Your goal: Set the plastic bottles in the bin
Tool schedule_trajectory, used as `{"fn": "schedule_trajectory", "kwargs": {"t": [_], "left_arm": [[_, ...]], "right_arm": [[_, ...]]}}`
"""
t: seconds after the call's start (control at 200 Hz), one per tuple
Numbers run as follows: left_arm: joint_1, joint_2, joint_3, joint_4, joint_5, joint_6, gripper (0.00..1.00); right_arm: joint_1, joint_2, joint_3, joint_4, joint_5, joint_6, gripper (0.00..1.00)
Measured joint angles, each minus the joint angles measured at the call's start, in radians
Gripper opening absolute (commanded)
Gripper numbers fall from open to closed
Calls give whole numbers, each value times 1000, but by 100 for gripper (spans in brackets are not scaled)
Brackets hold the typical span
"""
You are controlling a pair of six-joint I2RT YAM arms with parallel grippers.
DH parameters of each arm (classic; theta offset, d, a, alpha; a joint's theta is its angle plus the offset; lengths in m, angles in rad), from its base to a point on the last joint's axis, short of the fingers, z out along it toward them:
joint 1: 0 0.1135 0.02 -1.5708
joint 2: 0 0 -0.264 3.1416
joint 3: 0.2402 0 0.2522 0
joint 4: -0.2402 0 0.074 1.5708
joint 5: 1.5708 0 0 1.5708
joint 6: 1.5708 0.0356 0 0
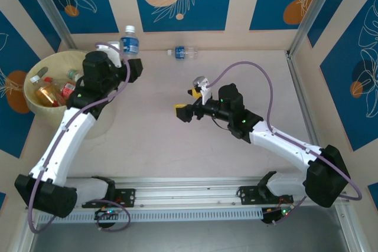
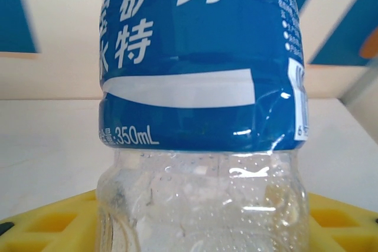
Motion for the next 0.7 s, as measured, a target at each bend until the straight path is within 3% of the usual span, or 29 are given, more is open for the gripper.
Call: {"fn": "schedule_trajectory", "kwargs": {"t": [0.115, 0.27, 0.7], "left_arm": [[95, -56, -5, -51, -98, -2, 46], [258, -98, -10, -106, -141, -16, 46], [575, 8, 20, -223, -70, -122, 48]], "right_arm": [[5, 18, 24, -1, 2, -29, 100], [5, 18, 39, -3, 11, -47, 100], [5, 18, 41, -30, 50, -59, 100]]}}
